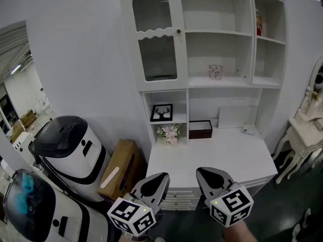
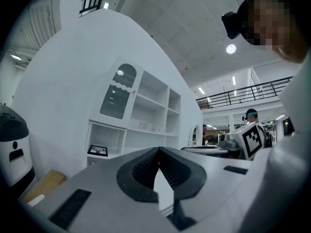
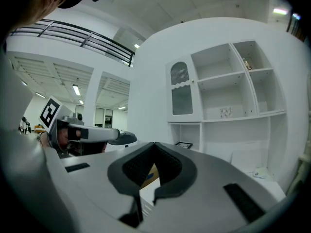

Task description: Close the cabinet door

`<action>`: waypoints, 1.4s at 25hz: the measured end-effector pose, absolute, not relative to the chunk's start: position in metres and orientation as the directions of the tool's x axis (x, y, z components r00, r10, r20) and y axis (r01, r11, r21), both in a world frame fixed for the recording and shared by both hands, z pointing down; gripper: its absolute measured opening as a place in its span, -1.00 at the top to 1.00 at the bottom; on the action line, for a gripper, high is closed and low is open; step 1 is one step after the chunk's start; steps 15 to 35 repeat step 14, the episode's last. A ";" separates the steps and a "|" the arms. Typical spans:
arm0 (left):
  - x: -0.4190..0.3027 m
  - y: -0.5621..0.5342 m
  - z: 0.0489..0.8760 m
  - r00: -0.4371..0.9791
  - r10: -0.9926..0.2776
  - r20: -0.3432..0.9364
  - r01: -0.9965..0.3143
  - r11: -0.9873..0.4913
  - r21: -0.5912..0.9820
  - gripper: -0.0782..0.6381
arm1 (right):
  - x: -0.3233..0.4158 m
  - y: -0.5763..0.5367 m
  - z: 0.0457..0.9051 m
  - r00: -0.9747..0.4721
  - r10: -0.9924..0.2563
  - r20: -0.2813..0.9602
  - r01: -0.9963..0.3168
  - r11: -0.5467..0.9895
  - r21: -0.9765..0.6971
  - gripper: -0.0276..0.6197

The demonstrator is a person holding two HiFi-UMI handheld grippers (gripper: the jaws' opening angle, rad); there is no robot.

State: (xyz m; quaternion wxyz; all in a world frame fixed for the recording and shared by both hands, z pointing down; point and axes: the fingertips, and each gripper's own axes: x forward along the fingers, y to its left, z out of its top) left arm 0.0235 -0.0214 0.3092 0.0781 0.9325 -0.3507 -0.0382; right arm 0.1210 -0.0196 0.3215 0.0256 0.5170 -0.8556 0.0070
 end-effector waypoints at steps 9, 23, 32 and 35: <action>0.015 -0.024 0.308 0.755 -0.656 -0.010 -0.645 -0.746 0.166 0.76 | 0.111 -0.021 0.322 -0.463 -0.885 0.049 -0.886 0.464 0.009 0.90; 0.010 -0.030 0.307 0.756 -0.654 -0.009 -0.644 -0.747 0.164 0.76 | 0.105 -0.028 0.320 -0.463 -0.885 0.042 -0.886 0.464 0.008 0.90; 0.010 -0.030 0.307 0.756 -0.654 -0.009 -0.644 -0.747 0.164 0.76 | 0.105 -0.028 0.320 -0.463 -0.885 0.042 -0.886 0.464 0.008 0.90; 0.010 -0.030 0.307 0.756 -0.654 -0.009 -0.644 -0.747 0.164 0.76 | 0.105 -0.028 0.320 -0.463 -0.885 0.042 -0.886 0.464 0.008 0.90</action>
